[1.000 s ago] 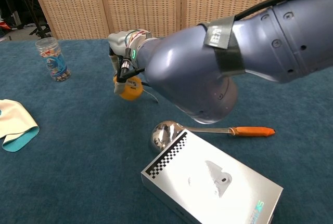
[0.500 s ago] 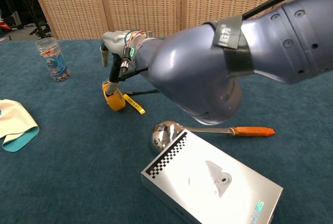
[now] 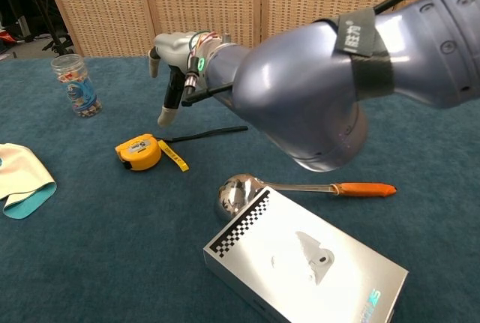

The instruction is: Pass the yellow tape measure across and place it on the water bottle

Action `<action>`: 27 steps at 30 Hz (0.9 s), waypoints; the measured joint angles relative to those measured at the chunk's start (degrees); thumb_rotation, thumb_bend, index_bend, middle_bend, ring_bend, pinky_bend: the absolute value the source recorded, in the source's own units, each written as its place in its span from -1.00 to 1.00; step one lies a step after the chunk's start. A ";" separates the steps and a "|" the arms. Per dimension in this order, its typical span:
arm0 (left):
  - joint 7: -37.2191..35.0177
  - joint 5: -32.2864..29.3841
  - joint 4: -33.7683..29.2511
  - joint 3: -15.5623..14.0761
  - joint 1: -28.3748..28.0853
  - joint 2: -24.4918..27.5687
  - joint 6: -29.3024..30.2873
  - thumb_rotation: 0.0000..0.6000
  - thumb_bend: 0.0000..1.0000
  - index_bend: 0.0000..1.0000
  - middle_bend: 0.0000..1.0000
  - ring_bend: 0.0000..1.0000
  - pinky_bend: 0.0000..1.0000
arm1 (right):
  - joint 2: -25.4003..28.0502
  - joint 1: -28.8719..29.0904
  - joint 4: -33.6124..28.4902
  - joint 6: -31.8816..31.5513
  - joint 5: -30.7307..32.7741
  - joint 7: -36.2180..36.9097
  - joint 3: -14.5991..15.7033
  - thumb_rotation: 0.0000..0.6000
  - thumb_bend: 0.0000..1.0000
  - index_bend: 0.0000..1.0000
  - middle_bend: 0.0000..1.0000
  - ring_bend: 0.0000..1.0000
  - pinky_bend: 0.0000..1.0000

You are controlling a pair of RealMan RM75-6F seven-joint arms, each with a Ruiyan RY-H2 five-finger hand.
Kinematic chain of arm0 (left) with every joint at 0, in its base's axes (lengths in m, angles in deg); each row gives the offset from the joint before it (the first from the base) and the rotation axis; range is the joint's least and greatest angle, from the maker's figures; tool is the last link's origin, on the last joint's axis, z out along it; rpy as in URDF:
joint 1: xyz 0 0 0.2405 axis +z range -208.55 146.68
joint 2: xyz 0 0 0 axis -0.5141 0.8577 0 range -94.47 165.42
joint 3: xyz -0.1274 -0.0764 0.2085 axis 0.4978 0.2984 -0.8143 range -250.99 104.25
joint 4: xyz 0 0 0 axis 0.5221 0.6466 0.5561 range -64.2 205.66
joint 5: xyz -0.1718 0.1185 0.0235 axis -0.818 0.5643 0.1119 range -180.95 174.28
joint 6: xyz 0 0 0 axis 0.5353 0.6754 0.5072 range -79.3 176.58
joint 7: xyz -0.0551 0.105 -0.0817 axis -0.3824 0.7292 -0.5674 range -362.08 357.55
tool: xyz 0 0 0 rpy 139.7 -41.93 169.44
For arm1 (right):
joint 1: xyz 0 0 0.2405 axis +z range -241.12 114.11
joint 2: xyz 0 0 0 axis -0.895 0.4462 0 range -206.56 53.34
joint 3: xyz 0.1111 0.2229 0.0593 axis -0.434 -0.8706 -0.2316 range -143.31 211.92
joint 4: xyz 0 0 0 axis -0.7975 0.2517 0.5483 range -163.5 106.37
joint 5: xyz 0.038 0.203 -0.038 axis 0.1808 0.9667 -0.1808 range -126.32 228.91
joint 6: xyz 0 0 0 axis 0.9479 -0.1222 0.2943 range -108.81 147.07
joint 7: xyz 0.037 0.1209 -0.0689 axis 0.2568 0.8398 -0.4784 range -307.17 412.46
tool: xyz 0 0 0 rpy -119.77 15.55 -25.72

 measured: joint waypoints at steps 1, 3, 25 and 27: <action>0.06 -0.02 0.04 0.02 -0.01 -0.03 -0.01 1.00 -0.82 -1.00 -1.00 -1.00 -1.00 | 0.49 -0.24 -0.63 -0.38 0.01 -0.36 0.17 1.00 -0.84 -0.55 -0.96 -1.00 -0.68; 0.20 -0.05 0.07 0.00 -0.04 -0.08 -0.07 1.00 -0.82 -1.00 -1.00 -1.00 -1.00 | 1.89 -1.00 -2.45 -1.51 -0.02 -1.27 0.73 1.00 -0.82 -0.55 -0.96 -1.00 -0.69; 5.37 3.38 -1.62 -1.71 0.07 -1.90 0.93 1.00 -0.82 -1.00 -1.00 -1.00 -1.00 | 37.55 -30.97 -44.62 -24.40 -25.12 7.54 20.12 1.00 -0.99 -0.96 -1.00 -1.00 -1.00; 6.53 3.70 -1.47 -1.91 0.04 -2.74 0.98 1.00 -0.82 -1.00 -1.00 -1.00 -1.00 | 40.72 -33.96 -45.53 -25.50 -27.65 9.15 23.46 1.00 -1.00 -1.00 -1.00 -1.00 -1.00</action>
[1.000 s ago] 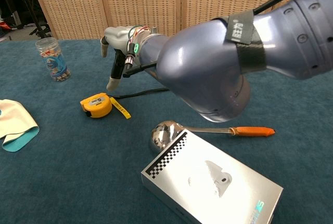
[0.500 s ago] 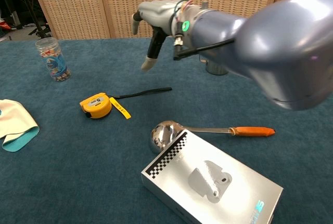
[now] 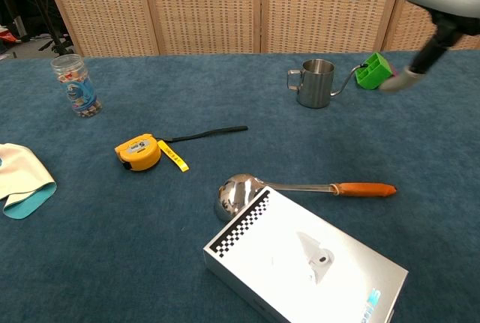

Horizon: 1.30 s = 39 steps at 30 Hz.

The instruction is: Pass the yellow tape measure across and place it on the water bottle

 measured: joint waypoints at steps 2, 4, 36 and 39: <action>0.78 0.21 0.25 -0.20 -0.09 -0.76 -0.10 1.00 -0.82 -1.00 -1.00 -1.00 -1.00 | 1.82 -2.71 -0.06 -1.06 -3.09 1.56 2.53 1.00 -1.00 -1.00 -1.00 -1.00 -1.00; 1.27 0.20 0.48 -0.38 -0.22 -1.23 -0.48 1.00 -0.82 -1.00 -1.00 -1.00 -1.00 | 2.92 -5.08 0.46 -2.07 -5.80 2.83 4.55 1.00 -1.00 -1.00 -1.00 -1.00 -1.00; 10.89 -14.16 -4.60 6.42 -10.66 -3.54 -12.90 1.00 -0.81 -1.00 -1.00 -1.00 -1.00 | -0.14 -29.75 23.80 -17.47 -21.71 24.00 9.21 1.00 -0.89 -1.00 -1.00 -1.00 -1.00; 14.10 -19.13 -5.55 8.56 -13.71 -3.75 -14.55 1.00 -0.81 -1.00 -1.00 -1.00 -1.00 | 0.75 -30.16 22.84 -16.95 -21.97 25.70 8.19 1.00 -0.89 -1.00 -1.00 -1.00 -1.00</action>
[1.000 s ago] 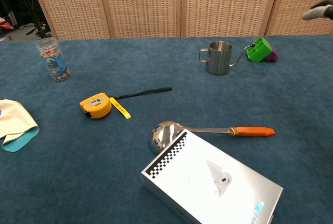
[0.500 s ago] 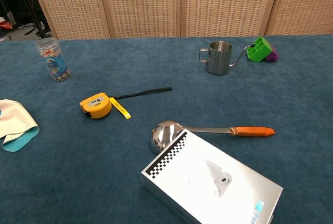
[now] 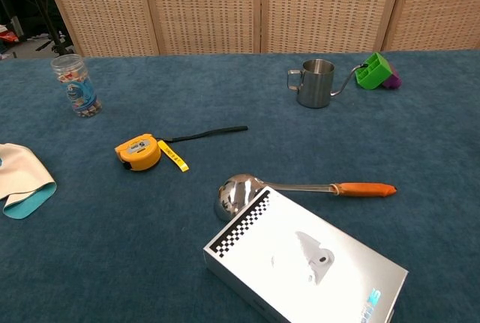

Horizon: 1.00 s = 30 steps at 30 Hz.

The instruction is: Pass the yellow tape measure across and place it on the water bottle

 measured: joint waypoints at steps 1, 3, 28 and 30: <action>1.09 -1.80 -0.24 0.49 -0.95 -0.16 -0.42 1.00 -0.81 -1.00 -1.00 -1.00 -1.00 | 0.30 -0.16 -0.29 0.22 -0.20 0.41 -0.37 1.00 -0.89 -1.00 -1.00 -1.00 -1.00; 3.45 -6.22 -0.72 1.57 -3.26 -0.65 -1.41 1.00 -0.81 -1.00 -1.00 -1.00 -1.00 | 0.69 -0.49 -0.68 0.54 -0.79 0.99 -0.99 1.00 -0.89 -1.00 -1.00 -1.00 -1.00; 22.10 -45.32 5.85 5.26 -30.66 -18.61 -3.53 1.00 -0.77 -0.79 -1.00 -1.00 -1.00 | 3.19 -3.70 -1.24 2.61 -3.78 7.73 -4.87 1.00 -0.89 -1.00 -1.00 -1.00 -1.00; 23.36 -46.77 6.99 5.11 -32.08 -20.07 -2.43 1.00 -0.77 -0.76 -1.00 -1.00 -1.00 | 3.34 -3.97 -1.24 2.60 -4.17 8.14 -4.98 1.00 -0.89 -1.00 -1.00 -1.00 -1.00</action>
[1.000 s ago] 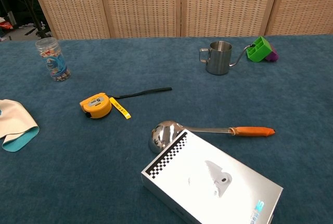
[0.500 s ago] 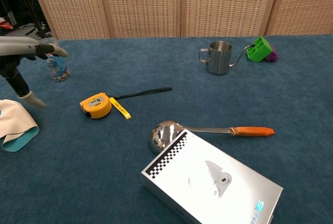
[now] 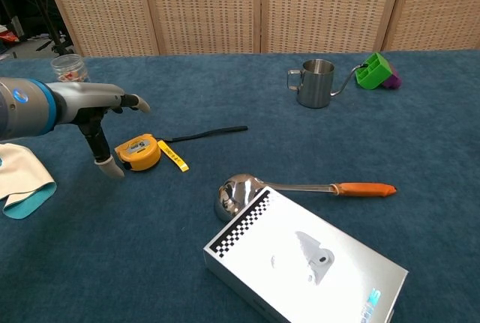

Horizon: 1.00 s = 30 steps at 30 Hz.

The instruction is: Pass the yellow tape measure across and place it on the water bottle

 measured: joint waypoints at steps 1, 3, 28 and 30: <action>0.50 -0.58 0.49 -0.09 -0.52 -0.50 0.41 1.00 -0.76 -0.74 -1.00 -1.00 -1.00 | 0.05 -0.10 -0.02 -0.05 -0.13 0.19 -0.07 1.00 -0.89 -1.00 -1.00 -1.00 -1.00; 1.59 -1.75 1.35 -0.36 -1.52 -1.36 0.99 1.00 -0.76 -0.69 -1.00 -1.00 -1.00 | 0.14 -0.32 -0.02 -0.22 -0.48 0.69 -0.28 1.00 -0.89 -1.00 -1.00 -1.00 -1.00; 4.22 -4.32 7.57 -2.09 -4.99 -4.79 4.36 1.00 -0.68 -0.59 -1.00 -1.00 -1.00 | 0.28 -1.83 0.39 0.84 -2.11 2.94 -2.37 1.00 -0.89 -1.00 -1.00 -1.00 -1.00; 4.00 -4.40 7.90 -2.09 -4.95 -5.03 4.18 1.00 -0.68 -0.59 -1.00 -1.00 -1.00 | 0.31 -1.90 0.31 0.96 -2.29 2.89 -2.49 1.00 -0.89 -1.00 -1.00 -1.00 -1.00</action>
